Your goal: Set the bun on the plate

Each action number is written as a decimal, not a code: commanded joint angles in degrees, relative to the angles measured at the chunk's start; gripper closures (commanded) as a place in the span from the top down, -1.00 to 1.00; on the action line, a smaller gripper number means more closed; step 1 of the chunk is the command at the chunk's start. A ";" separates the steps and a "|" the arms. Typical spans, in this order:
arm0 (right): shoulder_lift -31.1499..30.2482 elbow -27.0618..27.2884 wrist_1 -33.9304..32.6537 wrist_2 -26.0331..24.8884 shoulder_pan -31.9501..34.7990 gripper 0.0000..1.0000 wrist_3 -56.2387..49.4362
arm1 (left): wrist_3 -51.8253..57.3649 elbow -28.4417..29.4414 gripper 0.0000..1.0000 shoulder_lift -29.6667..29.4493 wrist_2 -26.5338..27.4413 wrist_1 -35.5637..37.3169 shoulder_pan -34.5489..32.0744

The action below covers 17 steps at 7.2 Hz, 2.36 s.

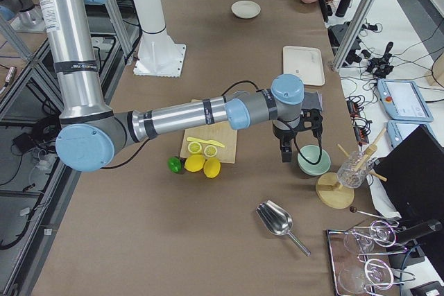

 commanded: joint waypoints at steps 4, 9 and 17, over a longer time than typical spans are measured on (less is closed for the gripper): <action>-0.49 0.18 0.08 -0.07 -0.02 1.00 0.07 | 0.07 4.17 0.94 6.10 0.17 -17.54 14.21; -0.66 0.53 0.43 0.10 -0.02 1.00 0.07 | 0.16 5.51 0.83 6.98 0.00 -20.65 20.29; -0.75 1.32 0.43 -0.16 -0.02 1.00 0.07 | 0.07 10.61 0.38 7.42 0.70 -26.72 24.77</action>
